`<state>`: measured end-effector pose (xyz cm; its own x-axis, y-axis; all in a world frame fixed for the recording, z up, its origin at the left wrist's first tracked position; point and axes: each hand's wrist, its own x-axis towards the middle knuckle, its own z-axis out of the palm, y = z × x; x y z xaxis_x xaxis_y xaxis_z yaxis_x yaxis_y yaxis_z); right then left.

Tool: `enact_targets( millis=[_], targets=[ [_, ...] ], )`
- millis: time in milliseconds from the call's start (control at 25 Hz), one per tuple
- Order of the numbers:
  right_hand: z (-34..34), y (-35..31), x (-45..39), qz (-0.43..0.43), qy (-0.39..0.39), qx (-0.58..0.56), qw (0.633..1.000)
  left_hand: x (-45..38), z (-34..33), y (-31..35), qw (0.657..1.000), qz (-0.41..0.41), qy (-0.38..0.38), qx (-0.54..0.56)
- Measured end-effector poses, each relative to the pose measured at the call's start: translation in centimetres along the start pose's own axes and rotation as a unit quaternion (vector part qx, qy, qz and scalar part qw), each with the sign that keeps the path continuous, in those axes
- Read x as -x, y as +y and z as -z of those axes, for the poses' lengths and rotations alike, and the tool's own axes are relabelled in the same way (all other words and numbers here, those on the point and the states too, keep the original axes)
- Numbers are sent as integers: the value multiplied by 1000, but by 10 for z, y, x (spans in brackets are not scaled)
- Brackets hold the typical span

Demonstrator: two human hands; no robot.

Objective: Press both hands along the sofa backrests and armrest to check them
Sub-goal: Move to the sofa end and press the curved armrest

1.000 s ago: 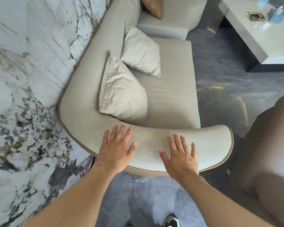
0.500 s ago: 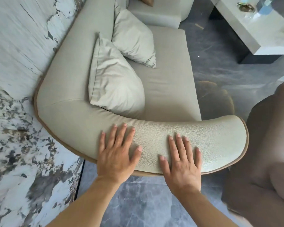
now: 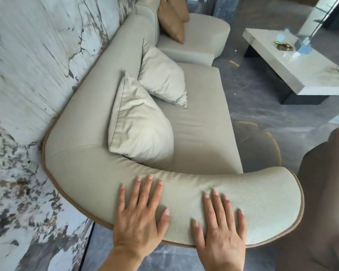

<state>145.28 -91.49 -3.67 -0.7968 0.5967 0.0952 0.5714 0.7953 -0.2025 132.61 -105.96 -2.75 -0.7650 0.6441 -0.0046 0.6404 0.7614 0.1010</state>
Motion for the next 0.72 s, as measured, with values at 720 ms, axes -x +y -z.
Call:
enact_targets(
  millis=[720],
  targets=[
    [-10, 10, -15, 27, 4, 34, 999, -13, -6, 1, 1000, 17, 1, -9]
  ],
)
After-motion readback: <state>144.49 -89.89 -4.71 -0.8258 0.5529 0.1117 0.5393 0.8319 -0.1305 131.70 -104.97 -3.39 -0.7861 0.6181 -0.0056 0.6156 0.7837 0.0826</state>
